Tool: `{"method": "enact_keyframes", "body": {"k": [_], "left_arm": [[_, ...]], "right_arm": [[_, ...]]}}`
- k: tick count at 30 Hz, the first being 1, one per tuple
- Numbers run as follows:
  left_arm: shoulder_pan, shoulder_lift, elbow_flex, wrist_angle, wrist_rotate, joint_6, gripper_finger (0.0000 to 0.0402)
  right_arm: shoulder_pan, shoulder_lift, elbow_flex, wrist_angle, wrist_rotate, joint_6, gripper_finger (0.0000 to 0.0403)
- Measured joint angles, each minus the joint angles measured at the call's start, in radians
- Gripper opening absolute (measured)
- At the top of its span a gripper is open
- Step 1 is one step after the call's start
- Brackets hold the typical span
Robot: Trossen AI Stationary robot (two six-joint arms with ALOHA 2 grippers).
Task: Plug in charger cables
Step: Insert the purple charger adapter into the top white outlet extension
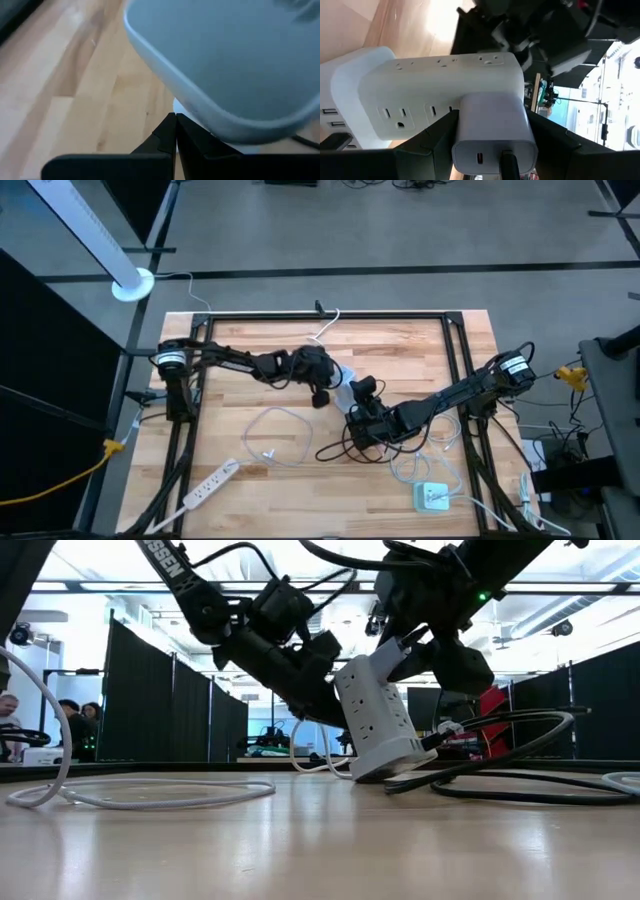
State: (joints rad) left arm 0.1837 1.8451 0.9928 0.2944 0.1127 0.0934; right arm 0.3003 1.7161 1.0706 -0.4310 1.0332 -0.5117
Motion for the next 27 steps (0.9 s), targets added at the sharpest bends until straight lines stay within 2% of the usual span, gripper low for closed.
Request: {"method": "enact_keyframes", "body": {"k": [6,16,21,27], "left_arm": [[0.000,-0.061,0.000,-0.034,-0.010,0.099,0.0000],[-0.001,-0.095,0.000,0.029,0.017,0.086,0.0000],[-0.001,-0.092,0.000,0.018,0.016,0.084,0.0000],[-0.001,-0.092,0.000,0.025,0.007,0.061,0.0000]], "right_arm": [[0.011,-0.016,-0.001,-0.006,0.004,0.059,0.0193],[0.099,-0.018,-0.002,-0.010,0.053,0.131,0.0193],[0.099,-0.019,-0.001,-0.021,0.011,0.184,0.0193],[0.099,-0.019,-0.007,-0.024,0.013,0.265,0.0193]]}}
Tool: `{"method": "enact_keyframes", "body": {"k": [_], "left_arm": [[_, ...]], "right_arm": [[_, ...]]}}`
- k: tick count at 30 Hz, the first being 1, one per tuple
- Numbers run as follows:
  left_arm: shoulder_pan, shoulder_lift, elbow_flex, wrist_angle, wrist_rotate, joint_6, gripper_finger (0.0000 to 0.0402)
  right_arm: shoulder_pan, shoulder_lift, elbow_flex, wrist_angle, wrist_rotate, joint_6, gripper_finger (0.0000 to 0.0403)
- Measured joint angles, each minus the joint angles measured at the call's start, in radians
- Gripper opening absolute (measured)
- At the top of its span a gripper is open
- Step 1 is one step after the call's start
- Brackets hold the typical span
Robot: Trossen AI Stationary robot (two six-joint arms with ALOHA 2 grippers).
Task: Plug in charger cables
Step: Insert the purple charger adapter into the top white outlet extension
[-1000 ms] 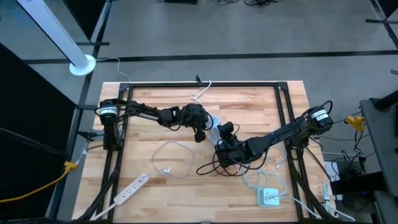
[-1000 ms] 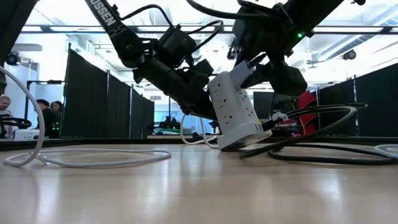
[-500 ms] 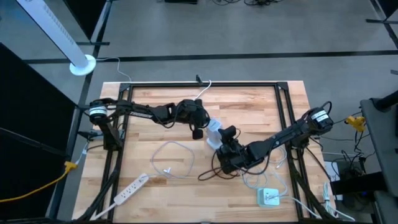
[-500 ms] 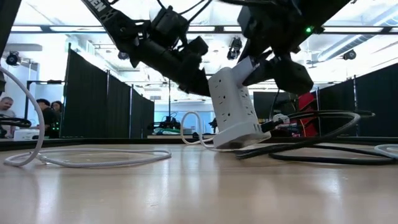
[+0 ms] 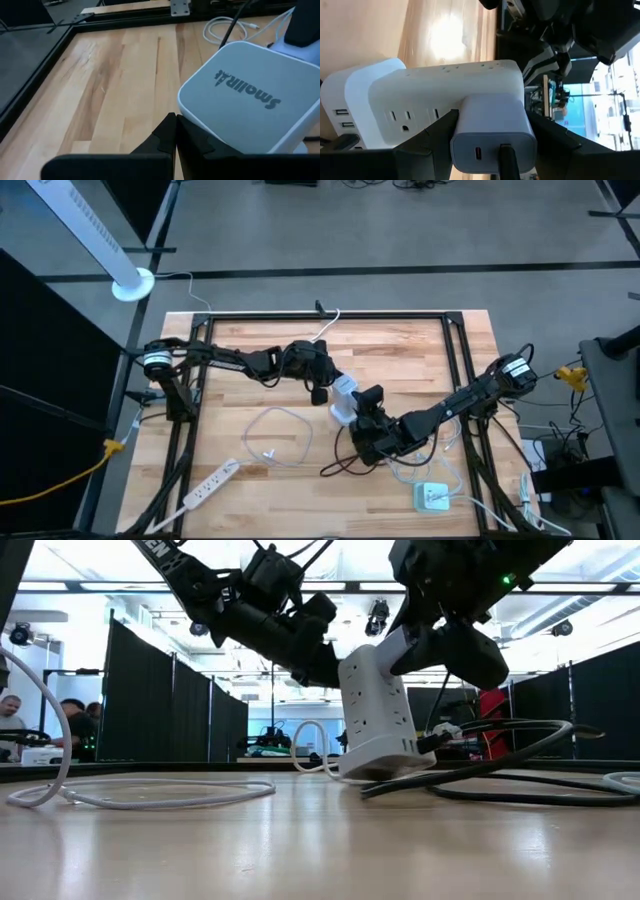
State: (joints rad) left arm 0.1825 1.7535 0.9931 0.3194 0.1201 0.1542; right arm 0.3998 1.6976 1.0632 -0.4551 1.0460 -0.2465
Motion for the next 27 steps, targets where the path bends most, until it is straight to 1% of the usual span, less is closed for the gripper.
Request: {"method": "enact_keyframes", "body": {"k": [1,2,4,6,8,11,14,17,18,22,25,27], "left_arm": [[0.000,0.000,0.001,0.001,0.000,-0.006,0.0000],[0.000,0.000,0.001,0.007,0.002,-0.010,0.0000],[-0.001,-0.003,0.003,0.018,0.005,-0.022,0.0000],[-0.001,-0.006,0.008,0.034,0.015,-0.038,0.0000],[-0.003,-0.008,0.008,0.037,0.016,-0.046,0.0000],[-0.002,-0.008,0.008,0.034,0.014,-0.070,0.0000],[-0.002,-0.008,0.008,0.028,0.009,-0.096,0.0000],[-0.002,-0.006,0.007,0.020,0.008,-0.126,0.0000],[-0.002,-0.006,0.007,0.020,0.003,-0.140,0.0000],[-0.007,-0.021,0.004,0.018,0.001,-0.185,0.0000],[-0.012,-0.055,0.004,0.009,0.001,-0.205,0.0000],[-0.015,-0.082,0.004,-0.007,-0.001,-0.219,0.0000]], "right_arm": [[0.000,0.000,0.000,-0.001,-0.001,0.013,0.0198],[0.000,-0.001,0.000,-0.001,-0.013,0.029,0.0213],[0.005,0.001,-0.003,-0.006,-0.053,0.078,0.0254],[0.007,-0.001,-0.003,-0.014,-0.121,0.134,0.0294],[0.006,-0.011,0.001,-0.007,-0.202,0.240,0.0326],[0.010,-0.016,0.002,-0.009,-0.224,0.396,0.0356],[0.013,-0.033,0.005,-0.045,-0.248,0.491,0.0370],[0.020,-0.053,0.017,-0.114,-0.279,0.586,0.0376],[0.020,-0.062,0.019,-0.130,-0.302,0.625,0.0376],[0.022,-0.083,0.020,-0.149,-0.459,0.793,0.0377],[0.031,-0.092,0.020,-0.159,-0.544,0.854,0.0377],[0.041,-0.084,0.020,-0.198,-0.587,0.887,0.0377]]}}
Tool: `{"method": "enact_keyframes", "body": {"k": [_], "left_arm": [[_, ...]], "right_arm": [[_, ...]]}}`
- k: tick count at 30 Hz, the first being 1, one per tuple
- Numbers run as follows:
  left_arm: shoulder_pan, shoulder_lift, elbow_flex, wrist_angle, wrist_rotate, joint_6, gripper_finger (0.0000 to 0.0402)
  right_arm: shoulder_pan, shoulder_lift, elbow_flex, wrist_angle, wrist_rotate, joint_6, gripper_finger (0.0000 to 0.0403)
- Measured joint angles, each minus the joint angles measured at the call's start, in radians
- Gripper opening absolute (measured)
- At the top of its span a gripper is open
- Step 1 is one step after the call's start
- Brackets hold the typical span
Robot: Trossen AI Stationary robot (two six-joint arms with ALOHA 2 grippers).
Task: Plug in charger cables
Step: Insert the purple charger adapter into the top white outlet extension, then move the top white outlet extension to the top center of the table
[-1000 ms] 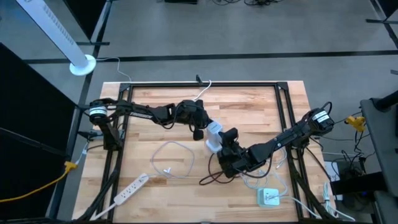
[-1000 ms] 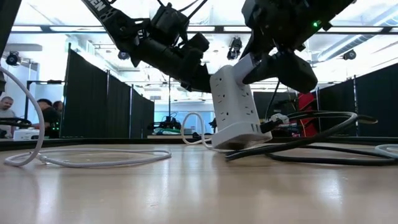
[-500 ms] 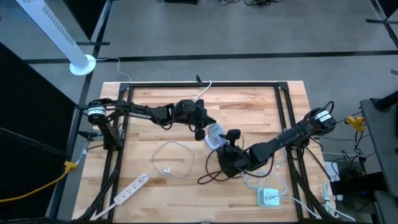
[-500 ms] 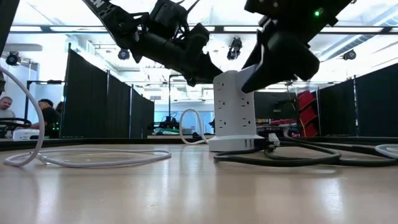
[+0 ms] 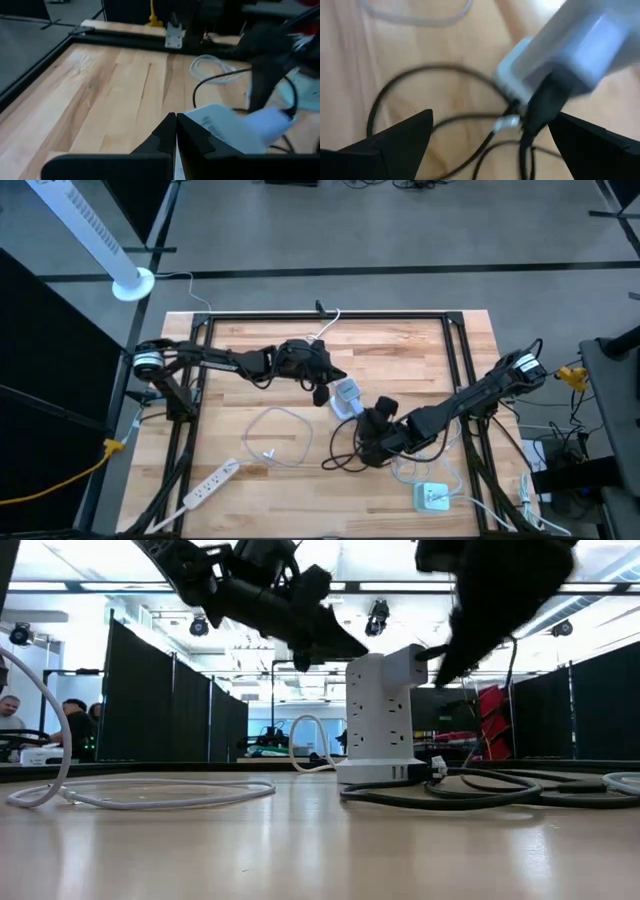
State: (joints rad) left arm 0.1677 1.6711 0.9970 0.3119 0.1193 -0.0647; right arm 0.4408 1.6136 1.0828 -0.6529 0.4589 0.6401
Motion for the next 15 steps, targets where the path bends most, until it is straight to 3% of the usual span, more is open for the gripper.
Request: {"method": "enact_keyframes", "body": {"k": [7,12,15], "left_arm": [[-0.032,-0.142,-0.001,-0.169,-0.007,-0.063,0.0000],[-0.084,-0.211,-0.001,-0.243,-0.007,-0.094,0.0000],[-0.113,-0.239,-0.001,-0.253,-0.007,-0.124,0.0000]], "right_arm": [[0.015,-0.029,0.036,-0.088,-0.082,0.213,0.0378],[-0.011,-0.064,0.105,-0.102,-0.021,0.403,0.0378],[-0.048,-0.069,0.139,-0.105,0.065,0.428,0.0378]]}}
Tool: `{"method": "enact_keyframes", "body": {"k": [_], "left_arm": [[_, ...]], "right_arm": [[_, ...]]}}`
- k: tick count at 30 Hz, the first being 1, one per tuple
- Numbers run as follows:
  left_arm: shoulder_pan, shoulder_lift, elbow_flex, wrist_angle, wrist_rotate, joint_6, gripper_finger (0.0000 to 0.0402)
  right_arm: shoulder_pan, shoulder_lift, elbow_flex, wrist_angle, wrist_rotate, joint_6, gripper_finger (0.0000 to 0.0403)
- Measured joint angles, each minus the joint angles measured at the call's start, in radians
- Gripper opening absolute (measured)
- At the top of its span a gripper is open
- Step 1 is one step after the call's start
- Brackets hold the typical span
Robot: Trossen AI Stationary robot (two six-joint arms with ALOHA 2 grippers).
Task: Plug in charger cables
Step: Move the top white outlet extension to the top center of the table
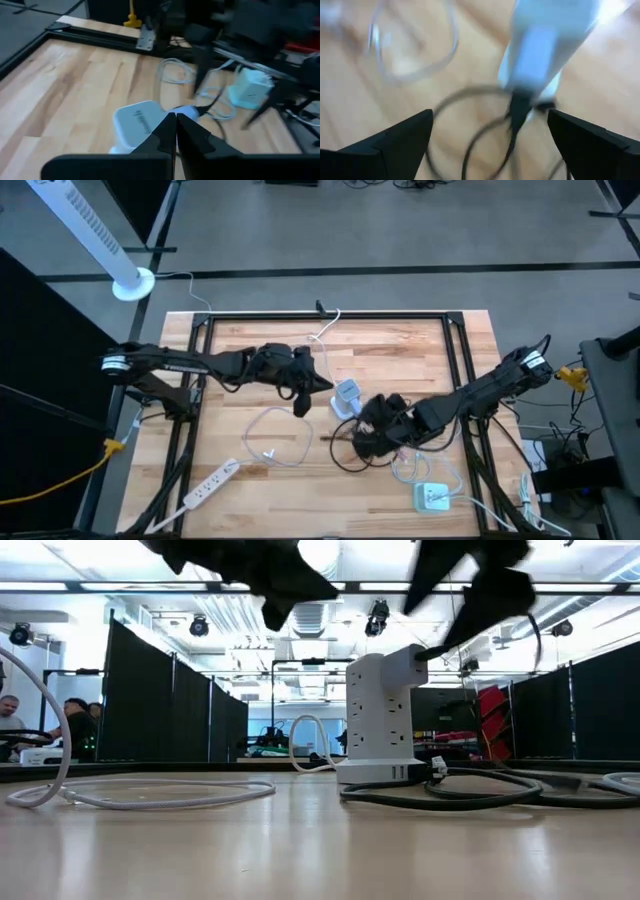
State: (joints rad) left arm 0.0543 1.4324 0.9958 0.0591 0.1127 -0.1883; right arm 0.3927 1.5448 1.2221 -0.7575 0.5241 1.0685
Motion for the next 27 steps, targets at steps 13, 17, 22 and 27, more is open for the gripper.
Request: {"method": "enact_keyframes", "body": {"k": [13,17,22,27], "left_arm": [[-0.041,-0.163,-0.002,-0.198,0.008,-0.059,0.0000],[-0.040,-0.244,-0.002,-0.317,0.009,-0.017,0.0000],[-0.040,-0.336,-0.002,-0.429,0.009,0.025,0.0000],[-0.040,-0.415,-0.002,-0.567,0.002,0.005,0.0000]], "right_arm": [[-0.265,0.077,0.062,0.008,-0.052,-0.097,0.0378],[-0.286,0.116,0.064,0.052,-0.056,-0.126,0.0378],[-0.289,0.178,0.064,0.094,-0.062,-0.104,0.0378],[-0.289,0.212,0.063,0.090,-0.080,-0.002,0.0346]]}}
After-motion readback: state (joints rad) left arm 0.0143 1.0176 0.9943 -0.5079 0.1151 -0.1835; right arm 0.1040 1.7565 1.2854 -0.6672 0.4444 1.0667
